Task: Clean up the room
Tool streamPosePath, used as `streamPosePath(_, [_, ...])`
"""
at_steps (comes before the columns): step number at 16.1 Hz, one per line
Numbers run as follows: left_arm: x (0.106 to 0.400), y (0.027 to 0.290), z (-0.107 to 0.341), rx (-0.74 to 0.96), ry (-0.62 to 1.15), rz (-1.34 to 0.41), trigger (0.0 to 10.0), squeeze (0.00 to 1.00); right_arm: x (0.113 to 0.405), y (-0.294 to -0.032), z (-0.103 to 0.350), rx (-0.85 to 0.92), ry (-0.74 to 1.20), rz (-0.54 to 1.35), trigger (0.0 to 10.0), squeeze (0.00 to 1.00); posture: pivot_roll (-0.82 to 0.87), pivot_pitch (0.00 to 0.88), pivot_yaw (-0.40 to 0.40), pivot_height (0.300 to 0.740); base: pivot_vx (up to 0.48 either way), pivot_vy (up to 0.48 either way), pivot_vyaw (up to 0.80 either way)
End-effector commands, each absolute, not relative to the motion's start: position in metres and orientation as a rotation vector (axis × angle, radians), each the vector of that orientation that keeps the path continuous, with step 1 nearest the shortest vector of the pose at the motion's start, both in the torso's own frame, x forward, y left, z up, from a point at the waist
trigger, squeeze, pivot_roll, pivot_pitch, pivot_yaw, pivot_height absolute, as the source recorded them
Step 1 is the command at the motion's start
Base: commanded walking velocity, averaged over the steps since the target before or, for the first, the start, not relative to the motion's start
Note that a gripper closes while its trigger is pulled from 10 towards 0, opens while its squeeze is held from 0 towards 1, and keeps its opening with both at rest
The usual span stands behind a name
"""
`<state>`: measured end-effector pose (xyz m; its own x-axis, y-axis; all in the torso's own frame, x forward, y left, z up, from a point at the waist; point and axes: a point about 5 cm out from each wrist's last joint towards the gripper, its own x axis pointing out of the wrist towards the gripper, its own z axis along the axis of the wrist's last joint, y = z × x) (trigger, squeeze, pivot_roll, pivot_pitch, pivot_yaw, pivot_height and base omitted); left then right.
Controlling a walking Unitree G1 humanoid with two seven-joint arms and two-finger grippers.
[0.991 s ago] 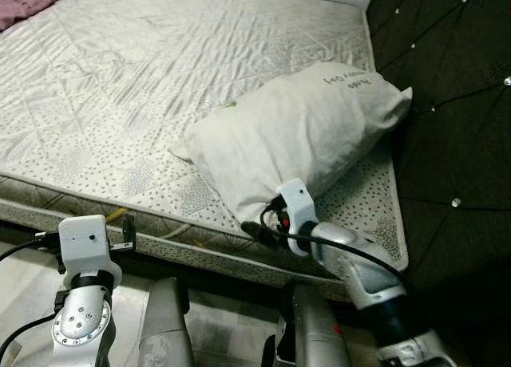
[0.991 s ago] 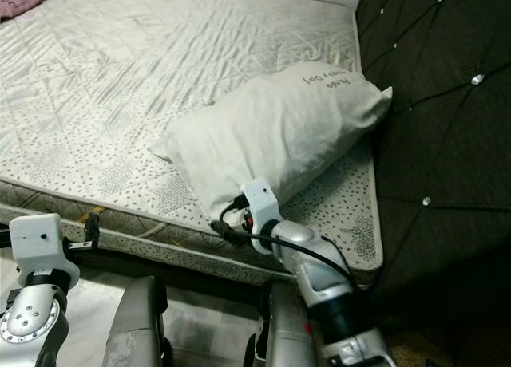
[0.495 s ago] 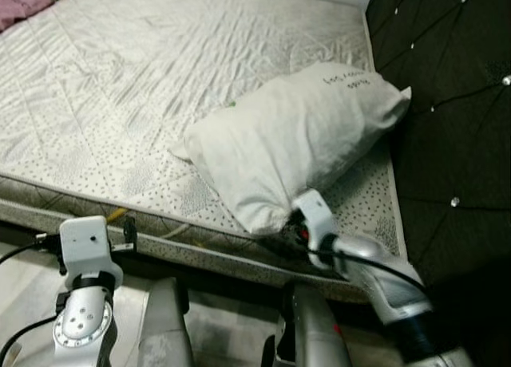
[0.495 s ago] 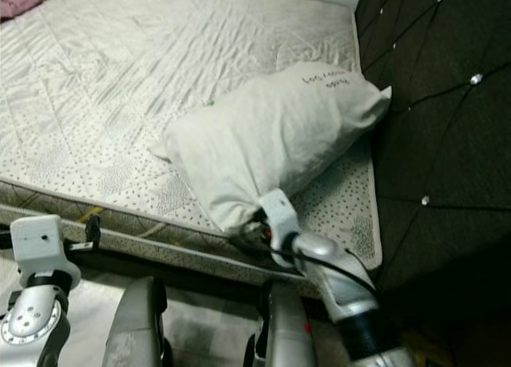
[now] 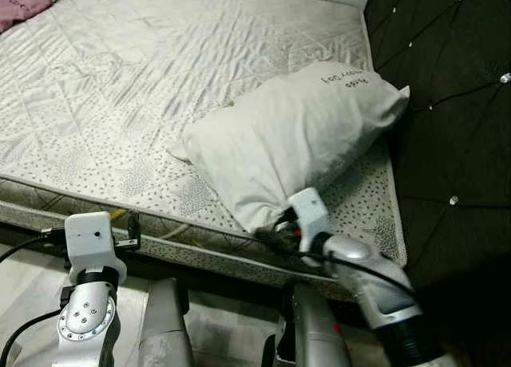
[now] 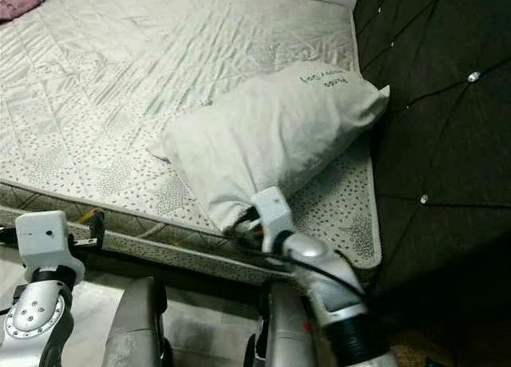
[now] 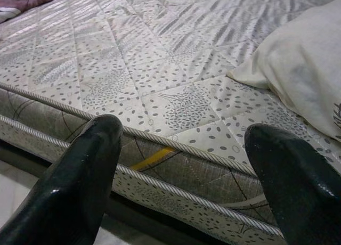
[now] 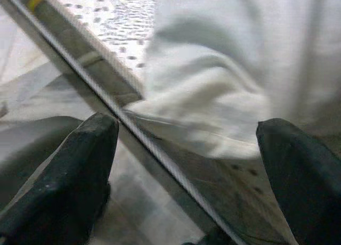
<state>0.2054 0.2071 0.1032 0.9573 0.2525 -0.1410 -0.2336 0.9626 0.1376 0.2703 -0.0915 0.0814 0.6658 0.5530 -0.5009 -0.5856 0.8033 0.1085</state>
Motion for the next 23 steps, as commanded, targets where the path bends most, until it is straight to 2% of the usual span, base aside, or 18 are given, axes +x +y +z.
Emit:
streamPosePath(1, [0.205,0.207,0.101,0.128,0.169,0.246,10.0,0.0,0.275,-0.092,0.083,-0.084,0.546,0.618,10.0,0.0,0.17,0.08,-0.092,0.582,0.0,0.0,0.0])
streamPosePath(4, [0.205,0.205,0.101,0.126,0.168,0.246,10.0,0.0,0.291,-0.077,0.086,-0.062,0.54,0.53,10.0,0.0,0.17,0.076,-0.096,0.582,0.0,0.0,0.0])
streamPosePath(7, [0.204,0.205,0.101,0.124,0.168,0.25,10.0,0.0,0.296,-0.078,0.087,-0.053,0.542,0.501,10.0,0.0,0.18,0.079,-0.104,0.582,0.0,0.0,0.0])
streamPosePath(10, [0.201,0.205,0.1,0.123,0.172,0.258,10.0,0.0,0.302,-0.102,0.09,-0.056,0.494,0.384,10.0,0.0,0.17,0.086,-0.107,0.582,0.0,0.0,0.0])
streamPosePath(14, [0.202,0.205,0.099,0.121,0.175,0.253,10.0,0.0,0.306,-0.112,0.093,-0.054,0.47,0.316,10.0,0.0,0.17,0.091,-0.101,0.582,0.0,0.0,0.0])
streamPosePath(18, [0.203,0.204,0.099,0.121,0.177,0.246,10.0,0.0,0.291,-0.088,0.08,-0.044,0.572,0.443,10.0,0.0,0.17,0.091,-0.101,0.582,0.0,0.0,0.0])
streamPosePath(23, [0.203,0.203,0.1,0.118,0.176,0.246,10.0,0.0,0.3,-0.067,0.087,-0.031,0.556,0.483,10.0,0.0,0.18,0.108,-0.109,0.582,0.0,0.0,0.0])
